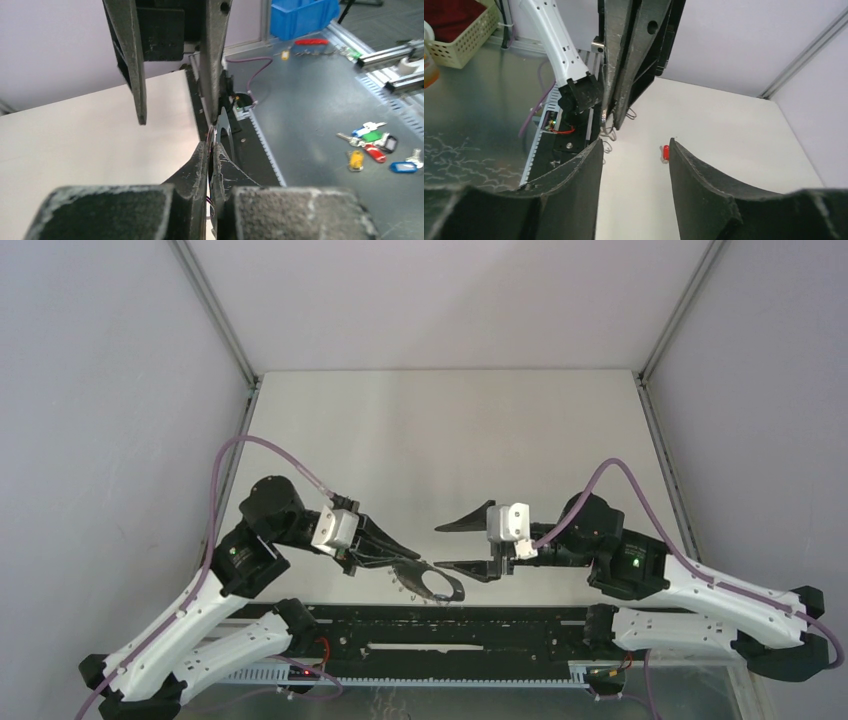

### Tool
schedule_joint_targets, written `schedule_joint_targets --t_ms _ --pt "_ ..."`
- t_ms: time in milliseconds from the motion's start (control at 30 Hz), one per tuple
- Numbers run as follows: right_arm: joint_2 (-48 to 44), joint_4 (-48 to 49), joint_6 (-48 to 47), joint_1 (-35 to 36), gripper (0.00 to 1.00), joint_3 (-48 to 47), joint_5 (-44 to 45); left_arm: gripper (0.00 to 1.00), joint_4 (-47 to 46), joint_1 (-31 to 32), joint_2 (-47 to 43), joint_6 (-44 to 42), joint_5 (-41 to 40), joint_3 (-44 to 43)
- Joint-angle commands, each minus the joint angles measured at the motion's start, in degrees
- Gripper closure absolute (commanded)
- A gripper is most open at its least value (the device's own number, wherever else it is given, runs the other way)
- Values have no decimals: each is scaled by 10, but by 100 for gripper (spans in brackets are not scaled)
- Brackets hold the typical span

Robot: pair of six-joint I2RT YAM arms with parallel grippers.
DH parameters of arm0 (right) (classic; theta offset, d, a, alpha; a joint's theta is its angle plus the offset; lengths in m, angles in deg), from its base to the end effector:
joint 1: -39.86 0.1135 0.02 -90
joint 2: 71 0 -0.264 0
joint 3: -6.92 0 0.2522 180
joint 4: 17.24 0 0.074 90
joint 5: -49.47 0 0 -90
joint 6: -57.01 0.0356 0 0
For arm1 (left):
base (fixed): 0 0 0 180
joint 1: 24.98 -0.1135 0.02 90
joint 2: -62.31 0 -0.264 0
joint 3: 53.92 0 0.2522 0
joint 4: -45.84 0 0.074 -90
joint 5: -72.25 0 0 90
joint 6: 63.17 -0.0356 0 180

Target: Put the keys on the keyring

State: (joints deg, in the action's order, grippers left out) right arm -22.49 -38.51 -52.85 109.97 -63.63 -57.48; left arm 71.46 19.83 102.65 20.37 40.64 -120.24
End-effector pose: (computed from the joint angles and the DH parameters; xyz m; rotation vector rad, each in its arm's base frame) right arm 0.0538 0.1793 0.4073 -1.3140 0.9697 0.9127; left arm 0.0766 -0.1189 0.3955 1.4156 0.9918 -1.2931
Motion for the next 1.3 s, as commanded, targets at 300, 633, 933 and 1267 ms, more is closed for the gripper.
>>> schedule_joint_targets --t_ms 300,633,933,1267 --pt "-9 -29 179 -59 31 -22 -82 100 17 -4 -30 -153 -104 -28" --pt "35 -14 132 -23 70 -22 -26 100 -25 -4 -31 -101 -109 -36" --pt "8 -27 53 -40 100 -23 -76 41 66 -3 -24 -107 -60 -46" --pt "62 -252 -40 -107 100 -105 -281 33 318 -4 4 -325 -58 -161"
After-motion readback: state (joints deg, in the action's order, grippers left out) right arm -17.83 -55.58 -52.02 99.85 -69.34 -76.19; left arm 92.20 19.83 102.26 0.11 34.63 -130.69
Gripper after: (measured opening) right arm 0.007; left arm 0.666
